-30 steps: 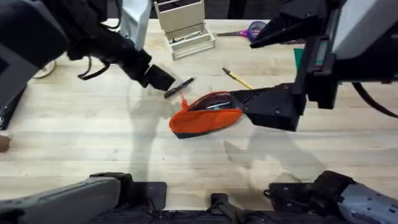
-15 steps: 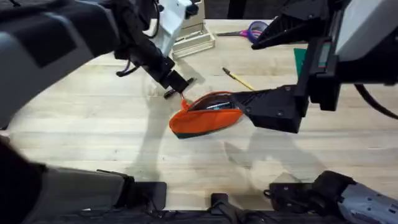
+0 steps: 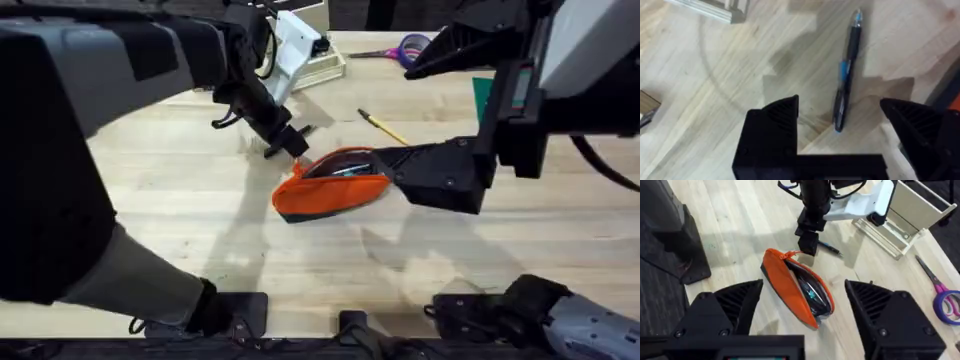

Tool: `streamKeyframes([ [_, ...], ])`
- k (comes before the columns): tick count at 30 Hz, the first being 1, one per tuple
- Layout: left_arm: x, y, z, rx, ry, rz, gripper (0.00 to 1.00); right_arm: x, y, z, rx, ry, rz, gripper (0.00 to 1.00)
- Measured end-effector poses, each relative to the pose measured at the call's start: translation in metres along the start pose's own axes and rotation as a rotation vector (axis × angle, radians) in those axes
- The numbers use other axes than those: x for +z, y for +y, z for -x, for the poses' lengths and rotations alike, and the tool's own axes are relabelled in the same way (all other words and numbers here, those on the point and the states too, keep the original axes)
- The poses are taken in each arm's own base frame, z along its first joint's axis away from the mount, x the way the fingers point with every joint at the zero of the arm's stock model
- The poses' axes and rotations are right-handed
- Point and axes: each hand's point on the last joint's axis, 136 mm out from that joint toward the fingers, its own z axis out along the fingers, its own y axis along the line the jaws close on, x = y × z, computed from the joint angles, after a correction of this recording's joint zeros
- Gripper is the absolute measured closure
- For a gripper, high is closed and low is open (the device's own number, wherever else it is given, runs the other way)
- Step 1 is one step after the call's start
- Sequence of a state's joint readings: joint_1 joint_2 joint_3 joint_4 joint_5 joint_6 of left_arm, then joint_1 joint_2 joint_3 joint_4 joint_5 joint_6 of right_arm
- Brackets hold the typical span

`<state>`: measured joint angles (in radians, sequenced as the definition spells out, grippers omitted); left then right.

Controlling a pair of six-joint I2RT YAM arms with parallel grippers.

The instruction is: Unzip the bag, pick up the pens from the table one at a time and place them inside, then zip the bag closed.

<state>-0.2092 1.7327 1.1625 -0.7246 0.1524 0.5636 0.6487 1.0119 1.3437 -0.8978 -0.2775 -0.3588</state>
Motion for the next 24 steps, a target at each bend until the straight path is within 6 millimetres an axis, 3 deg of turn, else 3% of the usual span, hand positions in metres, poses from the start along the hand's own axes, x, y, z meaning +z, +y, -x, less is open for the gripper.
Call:
streamKeyframes([
  [12, 0.020, 0.001, 0.004, 0.008, 0.006, -0.008, 0.007, 0.000, 0.000, 0.000, 0.000, 0.000, 0.000, 0.003],
  [24, 0.023, -0.004, 0.008, 0.009, 0.002, -0.039, 0.008, 0.000, 0.000, 0.000, 0.001, 0.001, 0.001, 0.003],
])
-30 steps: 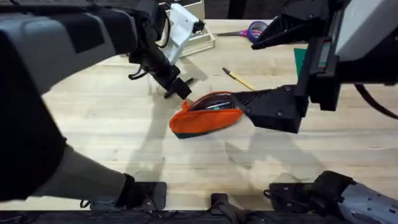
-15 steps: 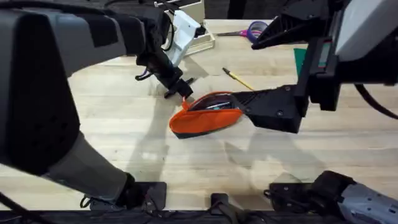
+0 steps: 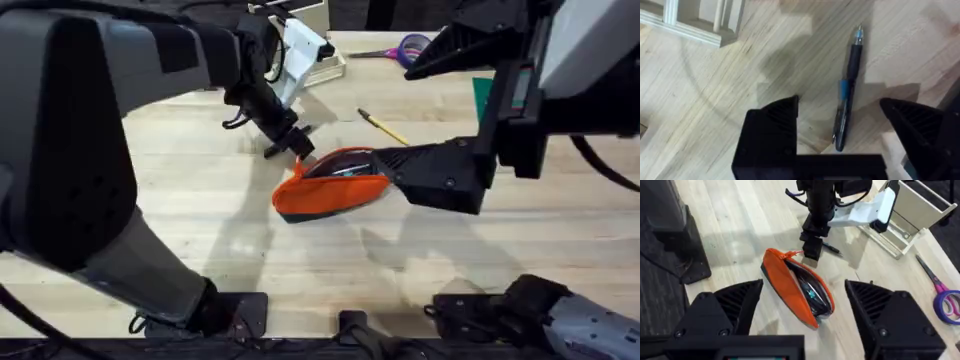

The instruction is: Unzip the bag, pick up the pens from the table one at a time and place them inside, then zip the bag closed.

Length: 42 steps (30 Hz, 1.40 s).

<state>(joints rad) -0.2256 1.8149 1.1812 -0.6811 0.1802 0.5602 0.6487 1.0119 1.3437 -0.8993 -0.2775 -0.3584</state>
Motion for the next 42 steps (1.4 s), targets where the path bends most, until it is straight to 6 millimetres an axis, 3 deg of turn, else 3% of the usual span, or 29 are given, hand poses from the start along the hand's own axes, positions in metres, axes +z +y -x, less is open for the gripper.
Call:
streamKeyframes([
  [16, 0.0000, -0.0002, -0.0003, -0.001, 0.001, -0.001, 0.021, 0.0000, 0.0000, -0.0001, 0.000, 0.000, 0.000, 0.003],
  [22, 0.0004, -0.0003, 0.0004, -0.003, 0.000, -0.004, 0.446, 0.0000, 0.0000, 0.0000, 0.000, 0.000, 0.000, 0.003],
  [27, 0.0003, -0.0008, 0.0009, -0.005, -0.002, -0.007, 0.634, 0.0001, 0.0000, -0.0001, 0.000, 0.000, 0.000, 0.003],
  [33, 0.0001, -0.0029, 0.0028, -0.007, -0.011, -0.020, 0.943, 0.0001, 0.0000, -0.0001, 0.000, 0.000, 0.000, 0.003],
  [42, 0.0000, -0.0036, 0.0037, -0.006, -0.014, -0.022, 0.961, 0.0001, 0.0000, -0.0001, 0.000, 0.001, 0.000, 0.003],
])
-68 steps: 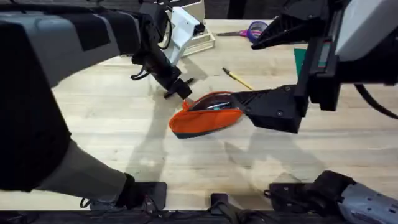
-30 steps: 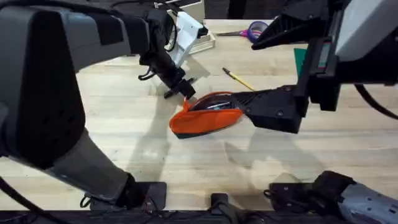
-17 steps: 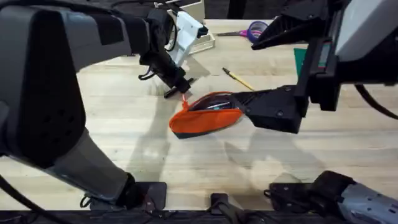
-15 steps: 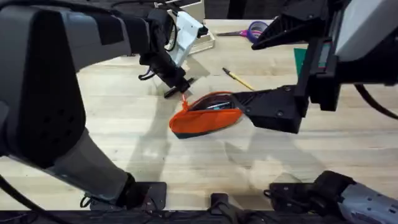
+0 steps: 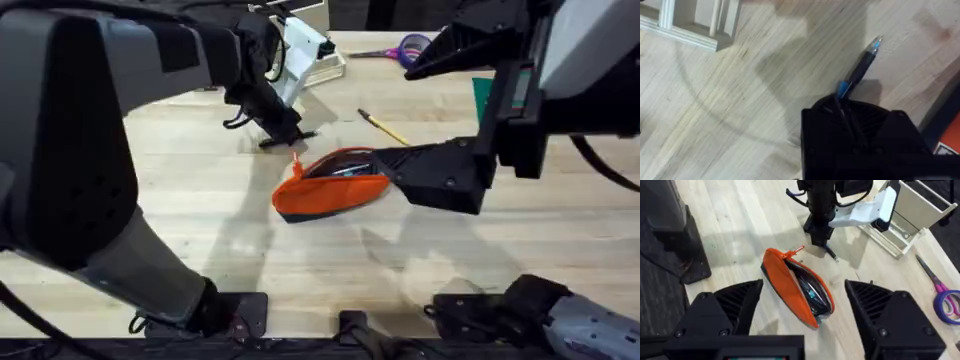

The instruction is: Unzip the bag, pick up the pens from the table one at a time and place them inside, then zip the bag closed.

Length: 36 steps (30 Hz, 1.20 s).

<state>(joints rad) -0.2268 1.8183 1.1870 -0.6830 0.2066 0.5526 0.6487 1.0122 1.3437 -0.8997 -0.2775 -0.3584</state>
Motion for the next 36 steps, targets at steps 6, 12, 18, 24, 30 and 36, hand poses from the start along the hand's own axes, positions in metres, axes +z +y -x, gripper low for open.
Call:
streamKeyframes([
  [6, -0.002, 0.002, -0.006, -0.053, 0.040, 0.024, 0.959, 0.000, 0.000, 0.000, 0.000, -0.001, 0.000, 0.003],
  [12, -0.010, 0.006, -0.012, -0.089, 0.064, 0.064, 0.960, 0.000, 0.000, 0.000, 0.000, -0.001, -0.001, 0.003],
  [18, -0.051, 0.007, 0.003, -0.100, -0.025, 0.128, 0.959, 0.000, 0.000, 0.000, 0.000, -0.001, 0.000, 0.003],
  [24, -0.094, -0.009, 0.017, -0.072, -0.116, 0.176, 0.959, 0.000, 0.000, 0.000, -0.001, -0.002, -0.001, 0.003],
  [30, -0.117, -0.045, 0.033, -0.035, -0.182, 0.168, 0.959, -0.005, 0.001, 0.002, -0.006, -0.018, -0.007, 0.003],
  [36, -0.131, -0.080, 0.046, -0.043, -0.240, 0.149, 0.959, -0.027, 0.006, 0.007, -0.025, -0.074, -0.028, 0.003],
])
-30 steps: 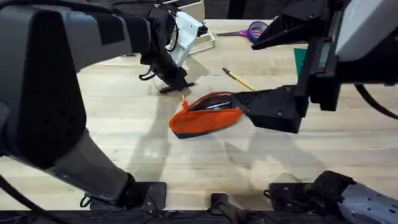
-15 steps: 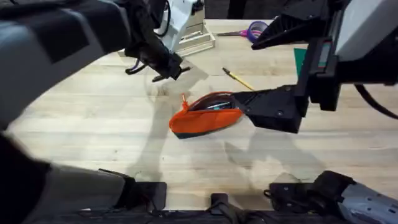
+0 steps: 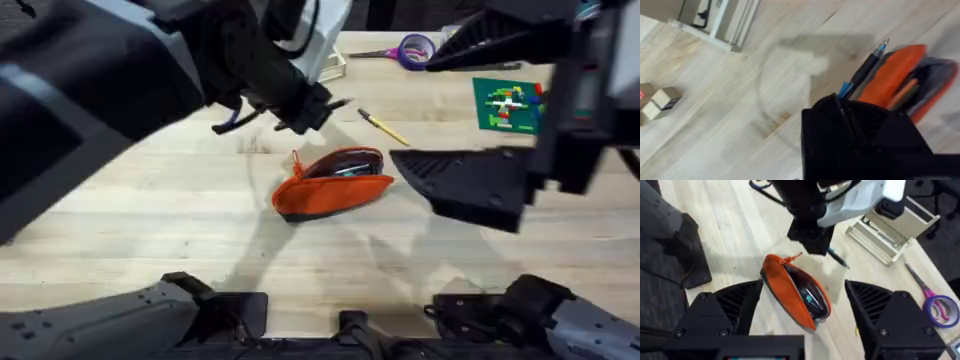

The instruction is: Unzip the bag, pick up the pens from the table one at a time and place them inside, then zip the bag closed.

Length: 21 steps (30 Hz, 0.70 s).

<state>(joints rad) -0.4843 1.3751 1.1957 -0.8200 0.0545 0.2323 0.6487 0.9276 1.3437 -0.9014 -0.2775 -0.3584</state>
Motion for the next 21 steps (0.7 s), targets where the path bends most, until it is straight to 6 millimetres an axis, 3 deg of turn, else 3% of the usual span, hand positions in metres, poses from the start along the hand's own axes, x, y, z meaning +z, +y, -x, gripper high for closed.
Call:
streamKeyframes([
  [11, -0.004, -0.052, 0.007, -0.109, -0.008, -0.081, 0.959, -0.024, 0.003, -0.011, 0.029, 0.006, -0.044, 0.005],
  [21, -0.006, -0.080, 0.006, -0.069, 0.003, -0.131, 0.959, -0.033, -0.001, -0.016, 0.038, 0.015, -0.096, 0.005],
])
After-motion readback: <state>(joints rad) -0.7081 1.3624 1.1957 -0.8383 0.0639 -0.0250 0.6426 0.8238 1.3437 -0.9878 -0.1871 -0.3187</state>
